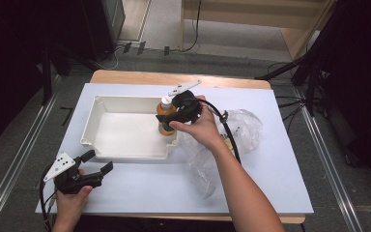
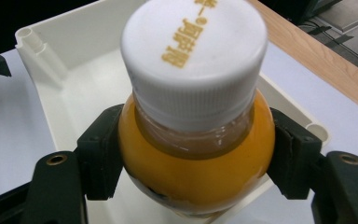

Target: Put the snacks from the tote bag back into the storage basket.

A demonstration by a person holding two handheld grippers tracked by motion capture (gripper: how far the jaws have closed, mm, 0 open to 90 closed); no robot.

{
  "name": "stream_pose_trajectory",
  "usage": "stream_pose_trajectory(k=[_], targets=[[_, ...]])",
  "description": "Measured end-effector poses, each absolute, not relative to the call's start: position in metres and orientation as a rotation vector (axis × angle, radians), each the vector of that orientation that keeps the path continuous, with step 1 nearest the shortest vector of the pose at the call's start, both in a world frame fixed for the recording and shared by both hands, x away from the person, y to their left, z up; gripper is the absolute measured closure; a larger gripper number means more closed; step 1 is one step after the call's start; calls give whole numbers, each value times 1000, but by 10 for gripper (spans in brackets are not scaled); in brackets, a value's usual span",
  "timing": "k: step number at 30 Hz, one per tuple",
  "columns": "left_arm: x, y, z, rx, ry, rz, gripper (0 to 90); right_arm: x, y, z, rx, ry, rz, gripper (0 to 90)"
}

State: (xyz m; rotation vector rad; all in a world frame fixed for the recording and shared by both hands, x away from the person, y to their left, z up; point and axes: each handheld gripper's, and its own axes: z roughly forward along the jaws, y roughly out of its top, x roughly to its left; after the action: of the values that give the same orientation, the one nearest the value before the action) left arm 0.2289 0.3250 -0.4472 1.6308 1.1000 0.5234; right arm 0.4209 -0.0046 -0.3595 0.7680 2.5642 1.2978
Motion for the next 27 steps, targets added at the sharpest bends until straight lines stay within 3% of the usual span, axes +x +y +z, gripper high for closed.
stream_pose_trajectory(k=[27], targets=[[229, 324, -448, 1628, 1104, 517, 143, 421, 2, -379, 777, 2596, 1241, 307]])
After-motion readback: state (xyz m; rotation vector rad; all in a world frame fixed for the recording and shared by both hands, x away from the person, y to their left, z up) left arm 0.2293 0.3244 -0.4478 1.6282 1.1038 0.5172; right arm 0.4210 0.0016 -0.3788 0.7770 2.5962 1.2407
